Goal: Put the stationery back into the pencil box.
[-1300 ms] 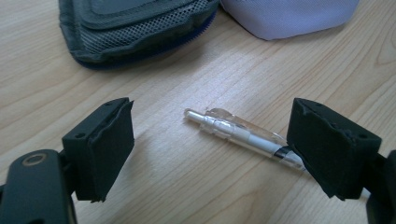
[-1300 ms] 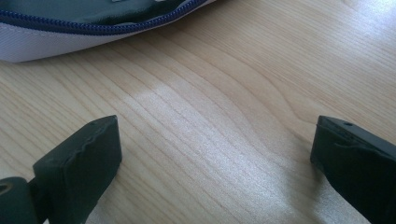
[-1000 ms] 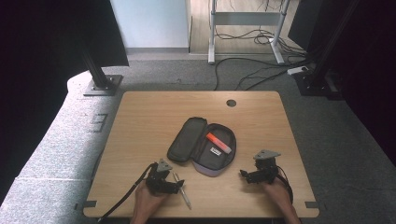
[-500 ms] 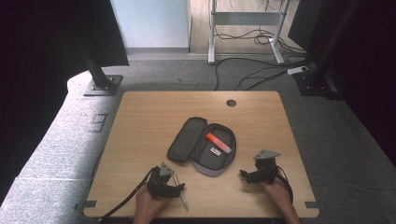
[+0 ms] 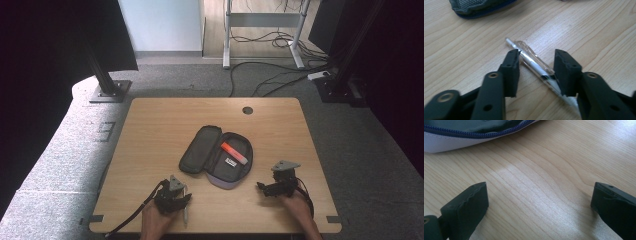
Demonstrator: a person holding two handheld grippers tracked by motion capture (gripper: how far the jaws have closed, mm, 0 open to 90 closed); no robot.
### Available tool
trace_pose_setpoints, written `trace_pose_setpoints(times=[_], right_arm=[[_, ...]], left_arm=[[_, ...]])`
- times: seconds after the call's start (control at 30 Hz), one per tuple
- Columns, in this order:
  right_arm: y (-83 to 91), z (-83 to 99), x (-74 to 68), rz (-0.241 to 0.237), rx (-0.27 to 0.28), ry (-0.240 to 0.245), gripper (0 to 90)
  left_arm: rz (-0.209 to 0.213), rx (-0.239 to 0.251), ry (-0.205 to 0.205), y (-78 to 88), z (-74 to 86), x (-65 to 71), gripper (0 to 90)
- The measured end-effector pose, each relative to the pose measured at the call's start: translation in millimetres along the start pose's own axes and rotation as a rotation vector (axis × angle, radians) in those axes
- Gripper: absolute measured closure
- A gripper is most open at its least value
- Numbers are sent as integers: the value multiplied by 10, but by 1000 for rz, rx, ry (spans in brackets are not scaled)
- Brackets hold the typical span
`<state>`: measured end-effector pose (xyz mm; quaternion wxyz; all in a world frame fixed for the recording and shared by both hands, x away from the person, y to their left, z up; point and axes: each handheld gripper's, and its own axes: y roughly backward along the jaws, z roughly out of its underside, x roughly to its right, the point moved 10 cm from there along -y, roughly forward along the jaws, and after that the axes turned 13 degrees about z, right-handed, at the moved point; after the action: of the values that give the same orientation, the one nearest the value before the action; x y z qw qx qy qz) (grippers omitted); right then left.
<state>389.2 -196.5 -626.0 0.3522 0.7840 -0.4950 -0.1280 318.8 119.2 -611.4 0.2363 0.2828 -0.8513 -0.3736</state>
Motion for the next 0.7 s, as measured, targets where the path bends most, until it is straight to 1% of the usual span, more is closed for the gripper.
trace_pose_setpoints(times=[0.17, 0.23, 0.4, 0.57, 0.7], right_arm=[[0, 0, 0, 0, 0, 0, 10], [0, 0, 0, 0, 0, 0, 10], [0, 0, 0, 0, 0, 0, 10], [0, 0, 0, 0, 0, 0, 10], [0, 0, 0, 0, 0, 0, 10]], left_arm=[[3, 3, 0, 18, 10, -18, 690], [11, 7, -4, 19, 10, -19, 746], [15, 10, -11, 24, 13, -27, 765], [46, 21, -15, 24, 12, -36, 769], [83, 29, -11, 11, -2, -11, 769]])
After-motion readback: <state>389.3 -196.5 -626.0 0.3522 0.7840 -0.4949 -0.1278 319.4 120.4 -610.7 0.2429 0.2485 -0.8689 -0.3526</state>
